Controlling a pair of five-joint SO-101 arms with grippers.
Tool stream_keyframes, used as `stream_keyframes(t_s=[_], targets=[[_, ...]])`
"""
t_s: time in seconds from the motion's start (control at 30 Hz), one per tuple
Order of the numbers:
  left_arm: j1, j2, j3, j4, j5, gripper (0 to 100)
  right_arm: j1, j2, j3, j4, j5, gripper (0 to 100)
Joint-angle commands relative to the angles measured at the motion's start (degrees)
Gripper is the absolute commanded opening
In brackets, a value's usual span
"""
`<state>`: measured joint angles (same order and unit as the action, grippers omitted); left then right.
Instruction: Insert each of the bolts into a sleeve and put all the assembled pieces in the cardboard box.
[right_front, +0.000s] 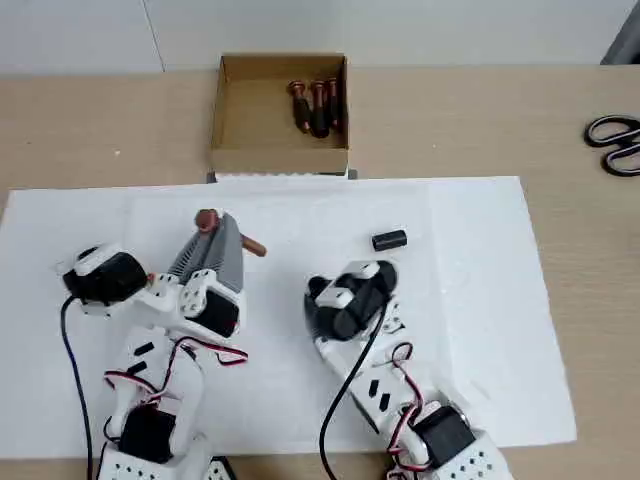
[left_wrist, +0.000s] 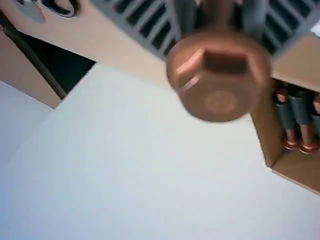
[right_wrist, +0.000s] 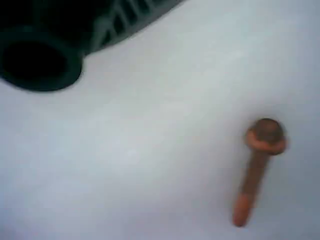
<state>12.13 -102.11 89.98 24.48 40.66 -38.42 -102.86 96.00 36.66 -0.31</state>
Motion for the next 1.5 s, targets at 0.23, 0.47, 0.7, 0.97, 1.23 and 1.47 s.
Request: stream_keyframes(t_s=[0.23, 0.47, 0.7, 0.97, 1.23, 1.47], targets=[[10.55, -0.44, 1.19, -1.41, 0.97, 1, -3.56, -0.66, 0.44, -1.71, 5.54, 0.2], [10.99, -0.44, 0.92, -1.41, -3.78, 1, -3.47, -0.13, 0.44, 0.66, 5.89, 0.2], [11.16, -0.44, -0.4, -1.32, -5.63, 1, -3.38, -0.66, 0.44, 4.53, 9.32, 0.2], [14.77, -0.44, -4.62, 9.49, -6.95, 1, 1.54, -0.75, 0.44, 4.09, 9.32, 0.2], [15.38, -0.44, -4.62, 10.73, -8.0, 1, 2.15, -0.75, 0.35, 1.19, 9.32, 0.2], [15.12, -0.44, -4.62, 10.55, -7.82, 1, -0.66, -0.75, 0.44, 1.45, 9.32, 0.2]])
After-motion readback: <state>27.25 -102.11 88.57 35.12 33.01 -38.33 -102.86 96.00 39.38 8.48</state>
